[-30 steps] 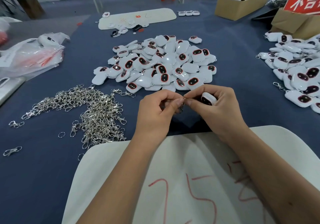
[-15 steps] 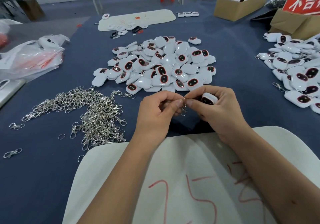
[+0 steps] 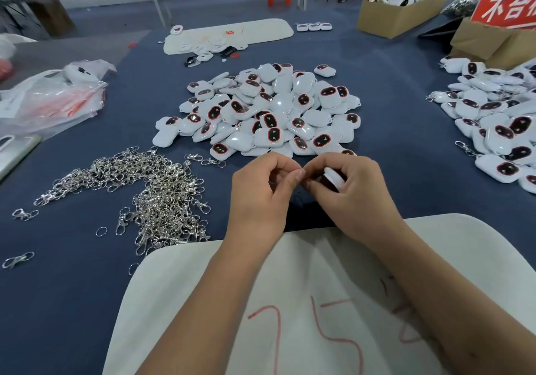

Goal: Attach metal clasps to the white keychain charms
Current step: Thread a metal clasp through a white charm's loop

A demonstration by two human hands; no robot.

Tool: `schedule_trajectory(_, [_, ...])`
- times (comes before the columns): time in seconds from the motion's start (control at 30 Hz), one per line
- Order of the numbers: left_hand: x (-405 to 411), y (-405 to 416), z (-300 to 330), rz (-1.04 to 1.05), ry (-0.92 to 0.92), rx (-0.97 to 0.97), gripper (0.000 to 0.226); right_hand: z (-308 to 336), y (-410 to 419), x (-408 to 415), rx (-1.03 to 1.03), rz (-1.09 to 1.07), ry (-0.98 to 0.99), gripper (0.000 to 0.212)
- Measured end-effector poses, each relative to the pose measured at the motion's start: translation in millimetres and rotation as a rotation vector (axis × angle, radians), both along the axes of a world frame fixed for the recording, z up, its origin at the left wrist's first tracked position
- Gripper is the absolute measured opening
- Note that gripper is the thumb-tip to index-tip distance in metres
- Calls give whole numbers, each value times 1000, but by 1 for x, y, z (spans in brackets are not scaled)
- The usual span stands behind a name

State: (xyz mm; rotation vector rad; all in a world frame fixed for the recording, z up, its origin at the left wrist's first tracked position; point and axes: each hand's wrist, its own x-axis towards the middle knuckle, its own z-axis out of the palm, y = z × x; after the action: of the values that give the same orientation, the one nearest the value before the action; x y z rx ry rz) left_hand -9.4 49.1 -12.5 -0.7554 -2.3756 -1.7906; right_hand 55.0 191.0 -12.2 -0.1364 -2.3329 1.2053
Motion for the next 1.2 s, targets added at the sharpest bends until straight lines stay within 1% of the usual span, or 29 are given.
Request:
schedule_trajectory(0.1, [1, 1, -1, 30, 12, -20, 18, 1, -3, 1, 64, -32, 62, 11])
schedule_trajectory(0.17, [1, 0, 0, 36, -8, 1, 21, 2, -3, 2, 81, -42, 92, 10])
schedule_trajectory(0.3, [-2, -1, 0, -6, -92, 62, 20, 1, -1, 0, 61, -20, 74, 10])
schedule_trajectory(0.43, [-2, -4, 0, -132, -211, 142, 20, 0, 6, -2, -93, 53, 12, 14])
schedule_trajectory(0.53, [-3, -4, -1, -169, -235, 159, 18, 0, 11, -3, -212, 125, -24, 14])
schedule_trajectory(0.63, [-3, -5, -1, -186, -231, 170, 18, -1, 15, -2, -283, 168, -27, 14])
schedule_trajectory(0.93, [-1, -3, 0, -138, -126, 118, 26, -3, 16, -2, -281, 176, -19, 14])
schedule_trajectory(1.0, [2, -2, 0, -107, -56, 95, 24, -2, 13, -2, -258, 155, 23, 14])
schedule_trajectory(1.1, [5, 0, 0, -56, 77, 40, 17, -2, 8, 0, -208, 126, 82, 15])
schedule_trajectory(1.2, [6, 0, 1, -12, 152, -5, 14, -2, 6, 1, -135, 84, 131, 14])
